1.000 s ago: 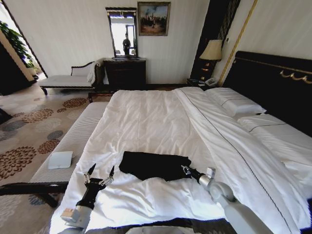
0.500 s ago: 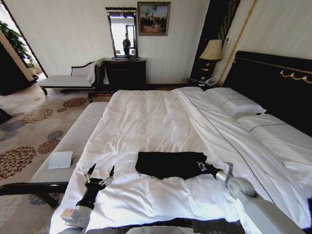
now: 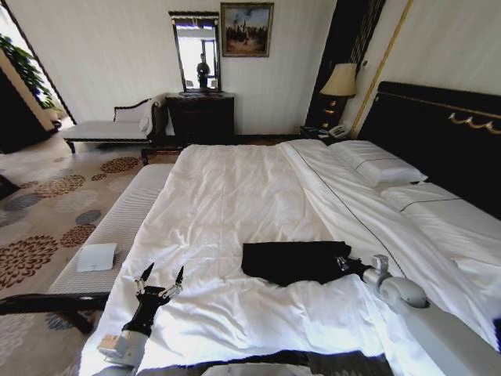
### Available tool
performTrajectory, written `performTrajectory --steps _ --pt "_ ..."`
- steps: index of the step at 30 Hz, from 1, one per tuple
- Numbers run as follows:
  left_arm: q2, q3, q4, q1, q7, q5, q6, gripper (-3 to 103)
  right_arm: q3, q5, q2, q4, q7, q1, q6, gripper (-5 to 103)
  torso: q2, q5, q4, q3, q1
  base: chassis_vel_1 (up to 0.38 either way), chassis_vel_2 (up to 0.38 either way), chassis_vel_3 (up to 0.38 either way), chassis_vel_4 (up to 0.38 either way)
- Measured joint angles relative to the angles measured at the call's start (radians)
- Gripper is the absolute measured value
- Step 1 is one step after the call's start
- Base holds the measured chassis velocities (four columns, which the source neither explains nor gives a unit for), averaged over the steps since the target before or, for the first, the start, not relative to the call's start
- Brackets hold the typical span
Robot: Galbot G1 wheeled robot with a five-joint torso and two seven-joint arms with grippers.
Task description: Fold the clothes on the bed.
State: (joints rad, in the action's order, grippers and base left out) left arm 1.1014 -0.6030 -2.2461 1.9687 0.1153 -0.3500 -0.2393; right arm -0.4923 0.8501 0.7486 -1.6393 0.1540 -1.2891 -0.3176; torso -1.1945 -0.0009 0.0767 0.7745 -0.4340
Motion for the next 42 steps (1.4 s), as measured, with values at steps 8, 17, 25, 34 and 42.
performTrajectory --steps 8,17,25,34,42 --pt "0.000 0.000 0.000 0.000 0.000 0.000 0.000 100 0.047 0.079 0.102 -0.161 -0.111 0.014 -0.044 7 0.000 -0.0001 0.0001 0.000 0.000 0.000 0.000 0.000 0.000" --pt "0.000 0.000 0.000 0.000 0.000 0.000 0.000 100 0.110 0.097 0.174 -0.169 -0.150 0.075 -0.062 7 0.000 -0.0001 0.0000 0.000 0.000 0.000 0.000 0.000 0.000" --pt "0.000 0.000 0.000 0.000 0.000 0.000 0.000 100 0.150 0.092 0.222 -0.154 -0.150 0.101 -0.063 7 0.000 0.0000 0.0002 0.000 0.000 0.000 0.000 0.000 0.000" --pt "0.000 0.000 0.000 0.000 0.000 0.000 0.000 100 0.207 0.068 0.253 -0.134 -0.143 0.132 -0.059 7 0.000 -0.0001 0.0002 0.000 0.000 0.000 0.000 0.000 0.000" --pt "0.000 0.000 0.000 0.000 0.000 0.000 0.000 100 0.242 0.042 0.269 -0.088 -0.129 0.145 -0.045 7 0.000 0.0001 0.0002 0.000 0.000 0.000 0.000 0.000 0.000"
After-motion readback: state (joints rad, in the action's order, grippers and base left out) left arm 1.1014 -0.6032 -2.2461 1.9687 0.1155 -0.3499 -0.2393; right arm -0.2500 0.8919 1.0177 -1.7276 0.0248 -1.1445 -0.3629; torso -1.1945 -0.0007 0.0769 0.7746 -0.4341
